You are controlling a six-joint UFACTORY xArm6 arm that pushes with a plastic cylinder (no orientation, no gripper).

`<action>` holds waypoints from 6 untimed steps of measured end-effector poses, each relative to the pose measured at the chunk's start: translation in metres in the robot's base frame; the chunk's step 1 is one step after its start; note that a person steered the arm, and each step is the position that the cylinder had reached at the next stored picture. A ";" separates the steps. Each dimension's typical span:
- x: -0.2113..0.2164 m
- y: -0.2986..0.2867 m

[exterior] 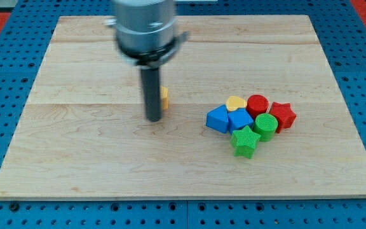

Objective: Push the yellow heart into a group of blocks

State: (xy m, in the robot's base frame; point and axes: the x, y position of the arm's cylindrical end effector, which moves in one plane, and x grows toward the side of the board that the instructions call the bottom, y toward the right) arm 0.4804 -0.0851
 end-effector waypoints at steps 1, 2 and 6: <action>-0.041 0.011; -0.059 0.104; -0.037 0.190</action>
